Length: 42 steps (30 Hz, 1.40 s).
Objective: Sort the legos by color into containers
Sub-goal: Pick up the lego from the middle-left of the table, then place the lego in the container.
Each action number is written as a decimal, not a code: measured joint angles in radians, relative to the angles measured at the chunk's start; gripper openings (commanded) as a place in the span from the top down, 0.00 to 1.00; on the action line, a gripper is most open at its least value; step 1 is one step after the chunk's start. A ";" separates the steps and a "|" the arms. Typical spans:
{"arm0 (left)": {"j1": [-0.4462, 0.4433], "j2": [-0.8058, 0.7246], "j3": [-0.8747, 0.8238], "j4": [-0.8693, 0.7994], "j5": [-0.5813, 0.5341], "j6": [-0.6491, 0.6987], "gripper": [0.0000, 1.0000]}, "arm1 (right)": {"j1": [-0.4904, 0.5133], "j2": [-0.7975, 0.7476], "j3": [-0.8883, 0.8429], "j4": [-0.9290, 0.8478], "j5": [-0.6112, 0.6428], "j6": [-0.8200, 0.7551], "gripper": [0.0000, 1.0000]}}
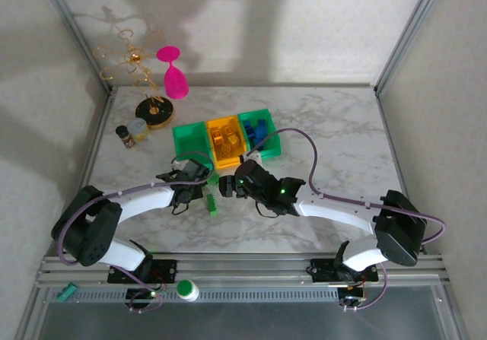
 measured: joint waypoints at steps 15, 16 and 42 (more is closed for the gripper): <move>0.004 -0.171 0.245 -0.148 -0.035 0.063 0.71 | -0.006 -0.024 0.000 0.014 0.003 0.002 0.01; 0.006 -0.158 0.283 -0.150 -0.040 0.072 0.71 | -0.010 -0.027 0.000 0.015 0.003 0.005 0.01; 0.186 0.419 0.548 -0.017 0.001 0.182 0.71 | -0.062 -0.114 0.000 0.019 -0.009 0.026 0.01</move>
